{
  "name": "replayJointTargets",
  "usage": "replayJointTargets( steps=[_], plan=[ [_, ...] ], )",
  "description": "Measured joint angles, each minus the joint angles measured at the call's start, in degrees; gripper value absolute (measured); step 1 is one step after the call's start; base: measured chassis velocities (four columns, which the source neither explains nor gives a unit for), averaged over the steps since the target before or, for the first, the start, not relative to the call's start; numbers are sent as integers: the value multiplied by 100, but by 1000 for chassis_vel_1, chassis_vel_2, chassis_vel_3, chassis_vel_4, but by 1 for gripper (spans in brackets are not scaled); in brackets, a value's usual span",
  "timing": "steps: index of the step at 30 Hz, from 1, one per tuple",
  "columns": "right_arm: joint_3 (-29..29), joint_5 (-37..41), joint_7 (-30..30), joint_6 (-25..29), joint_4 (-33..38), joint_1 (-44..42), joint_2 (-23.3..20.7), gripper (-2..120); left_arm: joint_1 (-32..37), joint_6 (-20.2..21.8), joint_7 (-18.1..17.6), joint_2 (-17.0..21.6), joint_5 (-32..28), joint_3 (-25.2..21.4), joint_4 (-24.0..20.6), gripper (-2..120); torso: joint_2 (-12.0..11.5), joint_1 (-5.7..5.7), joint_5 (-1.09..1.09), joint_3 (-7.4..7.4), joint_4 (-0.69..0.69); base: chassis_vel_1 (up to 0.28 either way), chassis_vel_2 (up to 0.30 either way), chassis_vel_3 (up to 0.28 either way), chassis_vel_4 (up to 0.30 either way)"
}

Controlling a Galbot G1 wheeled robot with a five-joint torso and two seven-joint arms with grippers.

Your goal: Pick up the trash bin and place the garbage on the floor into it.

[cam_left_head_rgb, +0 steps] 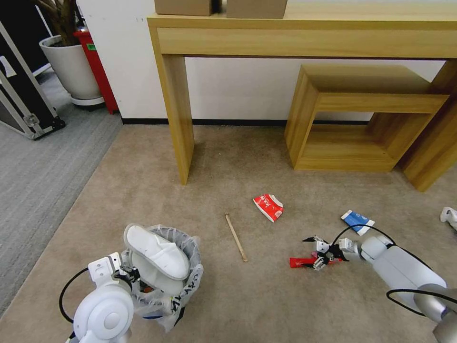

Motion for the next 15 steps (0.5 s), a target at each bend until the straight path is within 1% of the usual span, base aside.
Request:
replayJointTargets(
  steps=[8, 13, 15],
  plan=[
    [87, -45, 145, -2, -240, 27, 172, 100, -43, -2, -7, 34, -38, 31, 46, 0, 0, 0, 0, 0, 1, 0, 0, 0, 0],
    [105, -39, 164, 13, -217, -16, 151, 100, -87, -2, -22, 39, -55, 53, 81, 0, 0, 0, 0, 1, 1, 0, 0, 0, 0],
    [112, -6, 166, 40, -169, -66, 103, 96, -112, 0, -43, 43, -68, 67, 90, 0, 0, 0, -1, 0, 0, 0, 0, 0, 0]
  ],
)
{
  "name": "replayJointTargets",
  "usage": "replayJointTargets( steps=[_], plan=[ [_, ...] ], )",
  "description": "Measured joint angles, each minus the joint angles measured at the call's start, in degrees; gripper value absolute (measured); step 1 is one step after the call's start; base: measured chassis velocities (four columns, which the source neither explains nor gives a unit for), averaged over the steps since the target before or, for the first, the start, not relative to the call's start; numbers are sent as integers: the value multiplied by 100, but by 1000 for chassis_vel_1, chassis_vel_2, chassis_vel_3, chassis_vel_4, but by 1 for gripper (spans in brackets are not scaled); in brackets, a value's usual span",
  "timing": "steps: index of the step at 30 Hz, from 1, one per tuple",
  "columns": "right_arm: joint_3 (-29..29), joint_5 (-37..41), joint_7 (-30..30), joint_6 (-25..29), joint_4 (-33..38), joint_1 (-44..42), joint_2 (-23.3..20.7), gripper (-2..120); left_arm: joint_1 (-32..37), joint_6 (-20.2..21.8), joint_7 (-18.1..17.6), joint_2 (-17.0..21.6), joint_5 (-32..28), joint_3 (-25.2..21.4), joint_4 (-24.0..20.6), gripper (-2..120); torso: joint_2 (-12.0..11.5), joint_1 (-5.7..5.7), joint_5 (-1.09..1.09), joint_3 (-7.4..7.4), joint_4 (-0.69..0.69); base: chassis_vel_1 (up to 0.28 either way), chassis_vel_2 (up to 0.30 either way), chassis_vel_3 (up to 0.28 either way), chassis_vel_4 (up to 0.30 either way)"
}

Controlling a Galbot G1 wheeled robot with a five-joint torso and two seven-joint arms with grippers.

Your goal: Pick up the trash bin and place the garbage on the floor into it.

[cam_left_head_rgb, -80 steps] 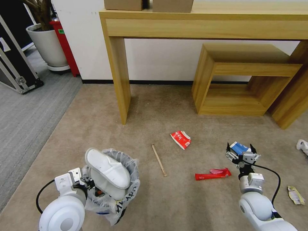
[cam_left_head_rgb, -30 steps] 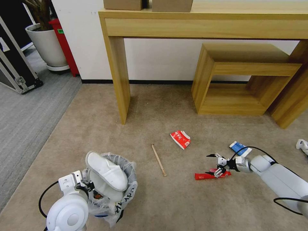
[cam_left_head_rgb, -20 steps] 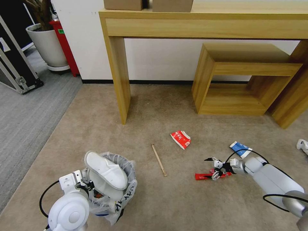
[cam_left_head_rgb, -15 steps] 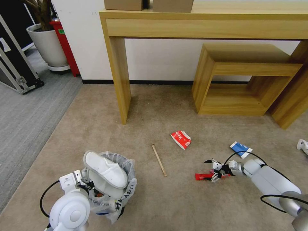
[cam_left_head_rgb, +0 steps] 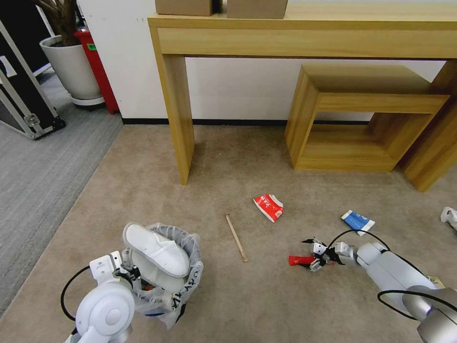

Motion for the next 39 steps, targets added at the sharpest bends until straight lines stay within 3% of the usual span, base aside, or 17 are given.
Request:
replayJointTargets(
  steps=[4, 11, 21, 31, 39],
  plan=[
    [27, 19, -61, 19, 74, -64, -83, 86, -31, 5, -59, 29, -65, 11, 3, 0, 0, 0, -1, 0, -1, 0, 0, 0, 0],
    [29, 204, -159, 12, 351, -211, -281, 89, -71, 15, -129, 86, -137, 48, -4, 0, 0, 0, -2, 0, -1, 0, 0, 0, 0],
    [73, 238, -58, 9, 326, -358, -196, 86, -72, 23, -158, 100, -136, 70, -6, 0, 0, 0, -2, 0, 0, 0, 0, 0, 0],
    [41, 252, -24, 21, 96, -299, 24, 51, -61, 24, -163, 123, -114, 54, -5, 0, 2, 0, -9, -1, -5, 0, 0, 0, 0],
    [78, 299, 22, 23, 42, -335, 81, 55, -77, 24, -162, 141, -112, 58, 10, 0, 3, 1, -7, -1, -4, 0, 0, 0, 0]
  ],
)
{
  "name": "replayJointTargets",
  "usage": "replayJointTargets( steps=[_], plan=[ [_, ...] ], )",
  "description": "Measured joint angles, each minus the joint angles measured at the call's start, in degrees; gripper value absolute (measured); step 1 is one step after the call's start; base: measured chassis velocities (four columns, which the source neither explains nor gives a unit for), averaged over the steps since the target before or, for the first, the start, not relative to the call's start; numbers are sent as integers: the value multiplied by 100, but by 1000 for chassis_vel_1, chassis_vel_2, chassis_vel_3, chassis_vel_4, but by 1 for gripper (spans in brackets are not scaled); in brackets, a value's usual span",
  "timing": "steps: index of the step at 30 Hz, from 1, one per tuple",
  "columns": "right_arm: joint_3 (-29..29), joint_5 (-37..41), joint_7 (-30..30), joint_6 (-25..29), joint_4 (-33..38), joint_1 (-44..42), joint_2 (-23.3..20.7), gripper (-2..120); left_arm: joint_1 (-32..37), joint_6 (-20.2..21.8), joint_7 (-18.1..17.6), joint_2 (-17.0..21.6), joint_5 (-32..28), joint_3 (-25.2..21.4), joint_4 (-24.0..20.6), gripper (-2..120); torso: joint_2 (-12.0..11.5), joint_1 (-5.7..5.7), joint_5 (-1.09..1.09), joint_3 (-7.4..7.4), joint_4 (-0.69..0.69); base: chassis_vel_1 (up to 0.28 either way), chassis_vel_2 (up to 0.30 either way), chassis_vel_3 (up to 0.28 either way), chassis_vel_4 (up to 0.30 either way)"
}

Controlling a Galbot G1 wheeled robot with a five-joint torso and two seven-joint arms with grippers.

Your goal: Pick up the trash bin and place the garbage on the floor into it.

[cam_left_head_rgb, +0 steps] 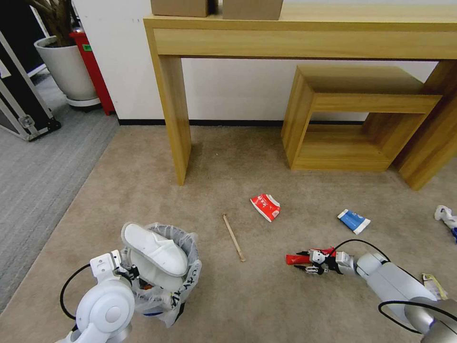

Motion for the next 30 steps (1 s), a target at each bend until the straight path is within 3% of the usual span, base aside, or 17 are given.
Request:
replayJointTargets(
  steps=[3, 6, 15, 18, 30],
  plan=[
    [17, 5, 7, 1, -8, -19, 29, 48, -8, 0, 1, 7, 3, 7, 0, 0, 0, 0, 3, 0, 0, 0, 0, 0, 0],
    [30, 24, 23, 2, 15, -64, 57, 31, -18, -9, 4, 14, 14, 20, -5, 0, -3, 0, 4, 2, 4, 0, 0, 0, 0],
    [-22, 201, -66, -16, 212, -135, 34, 0, -30, -34, 11, 12, 55, 37, 17, 0, -5, 1, 13, 3, 6, 0, 0, 0, 0],
    [-25, 230, -58, -24, 215, -129, 67, 0, -49, -34, 16, 13, 51, 54, 33, 0, -6, 1, 14, 3, 11, 0, 0, 0, 0],
    [-115, 467, -107, -38, 430, -103, -40, 0, -192, -37, -27, 55, -55, 125, 90, 0, -7, 2, 15, 4, 8, 0, 0, 0, 0]
  ],
)
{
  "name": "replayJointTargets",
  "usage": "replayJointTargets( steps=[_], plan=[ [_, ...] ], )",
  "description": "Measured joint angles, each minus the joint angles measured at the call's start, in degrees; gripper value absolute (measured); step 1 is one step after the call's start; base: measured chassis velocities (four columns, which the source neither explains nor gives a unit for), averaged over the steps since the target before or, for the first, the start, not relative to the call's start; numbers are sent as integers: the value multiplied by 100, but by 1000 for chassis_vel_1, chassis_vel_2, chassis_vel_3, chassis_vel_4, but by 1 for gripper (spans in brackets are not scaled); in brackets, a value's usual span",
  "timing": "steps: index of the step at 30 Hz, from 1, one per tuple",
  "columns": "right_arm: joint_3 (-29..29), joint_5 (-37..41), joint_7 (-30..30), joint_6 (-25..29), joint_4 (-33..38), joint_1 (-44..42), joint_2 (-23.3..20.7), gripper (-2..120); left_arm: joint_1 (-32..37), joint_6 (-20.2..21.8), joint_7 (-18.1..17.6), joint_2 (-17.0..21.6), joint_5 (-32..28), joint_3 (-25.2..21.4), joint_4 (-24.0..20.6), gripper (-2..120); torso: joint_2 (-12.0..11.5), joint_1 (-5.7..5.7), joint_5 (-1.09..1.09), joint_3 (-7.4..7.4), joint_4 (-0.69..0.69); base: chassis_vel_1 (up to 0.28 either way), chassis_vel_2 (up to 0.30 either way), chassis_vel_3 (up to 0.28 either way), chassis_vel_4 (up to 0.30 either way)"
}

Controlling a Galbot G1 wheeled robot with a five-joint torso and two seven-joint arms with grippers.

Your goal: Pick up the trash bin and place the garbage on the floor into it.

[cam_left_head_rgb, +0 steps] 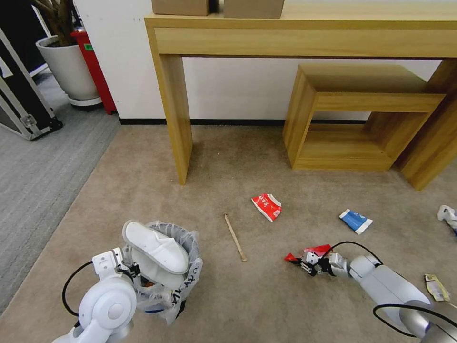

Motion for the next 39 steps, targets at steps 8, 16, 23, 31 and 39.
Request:
replayJointTargets(
  steps=[8, 16, 23, 31, 39],
  plan=[
    [157, 915, -25, -143, 959, -24, -491, 0, -80, 5, -114, 95, -279, 23, -82, 0, 1, 0, -11, -1, -3, 0, 0, 0, 0],
    [427, 2248, 162, -502, 2511, -69, -831, 0, -107, 12, -155, 233, -478, -42, -158, 0, 2, 0, -11, -2, -4, 0, 0, 0, 0],
    [185, 3342, 441, -913, 3943, 89, -885, 0, -224, -27, -177, 261, -624, -71, -183, 0, 4, -1, -10, -2, -4, 0, 0, 0, 0],
    [-856, 4261, 1002, -1354, 5276, 338, -501, 0, -367, -97, -179, 200, -720, -72, -158, 0, 4, -2, -10, -2, -3, 0, 0, 0, 0],
    [-1825, 4546, 1422, -1557, 5945, 632, -29, 0, -620, -182, -233, 176, -963, -40, -92, 0, 3, -2, -10, -2, -4, 0, 0, 0, 0]
  ],
)
